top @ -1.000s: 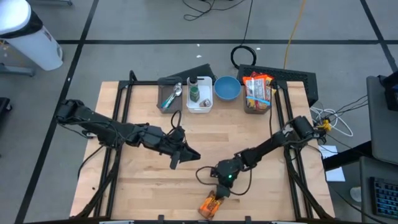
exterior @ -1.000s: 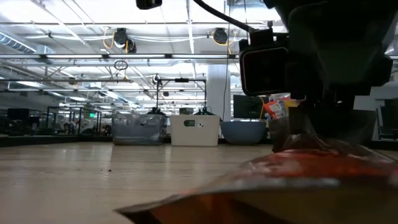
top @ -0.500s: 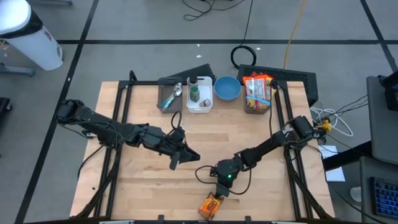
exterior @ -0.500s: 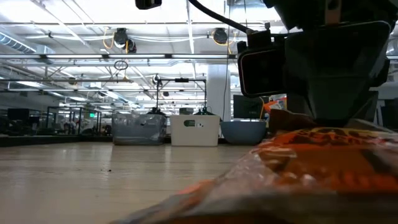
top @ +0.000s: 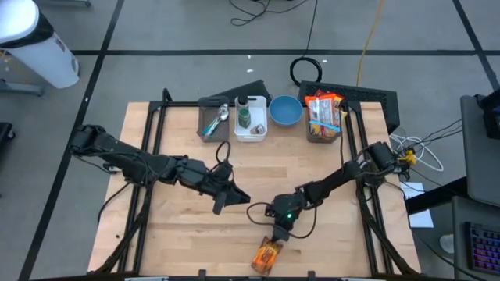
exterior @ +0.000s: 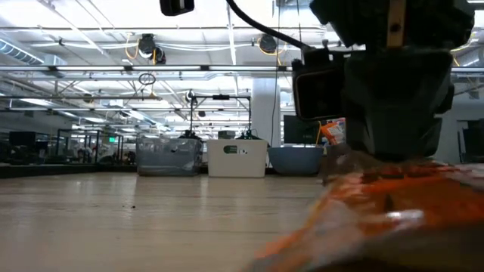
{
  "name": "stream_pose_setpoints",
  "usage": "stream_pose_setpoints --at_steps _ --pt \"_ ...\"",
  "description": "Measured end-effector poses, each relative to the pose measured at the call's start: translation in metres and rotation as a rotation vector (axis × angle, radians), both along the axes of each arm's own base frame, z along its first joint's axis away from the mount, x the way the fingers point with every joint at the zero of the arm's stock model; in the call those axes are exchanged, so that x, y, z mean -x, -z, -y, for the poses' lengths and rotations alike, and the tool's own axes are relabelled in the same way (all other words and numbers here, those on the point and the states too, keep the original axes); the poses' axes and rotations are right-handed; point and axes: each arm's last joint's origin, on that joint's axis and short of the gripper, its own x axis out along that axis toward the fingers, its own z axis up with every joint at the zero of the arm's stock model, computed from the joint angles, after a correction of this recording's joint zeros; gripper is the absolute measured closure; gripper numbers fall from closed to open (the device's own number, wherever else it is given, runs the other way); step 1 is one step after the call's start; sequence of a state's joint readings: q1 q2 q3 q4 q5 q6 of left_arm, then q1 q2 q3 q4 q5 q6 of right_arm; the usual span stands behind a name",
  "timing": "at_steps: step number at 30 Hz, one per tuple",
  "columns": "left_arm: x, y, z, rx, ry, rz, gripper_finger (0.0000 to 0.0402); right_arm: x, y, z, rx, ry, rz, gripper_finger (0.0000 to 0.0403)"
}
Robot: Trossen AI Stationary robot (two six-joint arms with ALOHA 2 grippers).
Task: Pick & Place Food Item
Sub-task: Put the brown seasoning bag into the white bin
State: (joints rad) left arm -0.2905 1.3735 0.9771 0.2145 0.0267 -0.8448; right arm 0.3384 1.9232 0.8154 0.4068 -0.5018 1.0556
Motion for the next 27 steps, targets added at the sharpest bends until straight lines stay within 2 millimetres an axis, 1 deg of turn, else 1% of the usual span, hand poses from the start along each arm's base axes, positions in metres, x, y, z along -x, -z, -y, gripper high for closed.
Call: stream_pose_setpoints --at_steps 4,11,16,19,22,27 --pt "0.000 0.001 0.000 -0.006 0.003 -0.007 0.0330 -0.001 -0.015 0.011 0.024 0.005 0.036 0.0402" --pt "0.000 0.001 0.000 -0.029 0.007 -0.002 0.0330 0.006 -0.034 0.037 0.109 0.028 0.024 0.0403" --pt "0.000 0.002 0.000 -0.034 0.007 -0.009 0.0330 0.010 -0.061 0.055 0.154 0.064 0.078 0.0403" --pt "0.000 0.003 0.000 -0.037 0.007 -0.017 0.0330 0.011 -0.076 0.066 0.151 0.101 0.125 0.0403" --pt "0.000 0.003 0.000 -0.046 0.009 -0.020 0.0330 0.014 -0.092 0.074 0.145 0.134 0.179 0.0403" --pt "0.001 0.006 -0.002 -0.052 0.005 -0.043 0.0330 0.021 -0.110 0.082 0.156 0.175 0.216 0.0403"
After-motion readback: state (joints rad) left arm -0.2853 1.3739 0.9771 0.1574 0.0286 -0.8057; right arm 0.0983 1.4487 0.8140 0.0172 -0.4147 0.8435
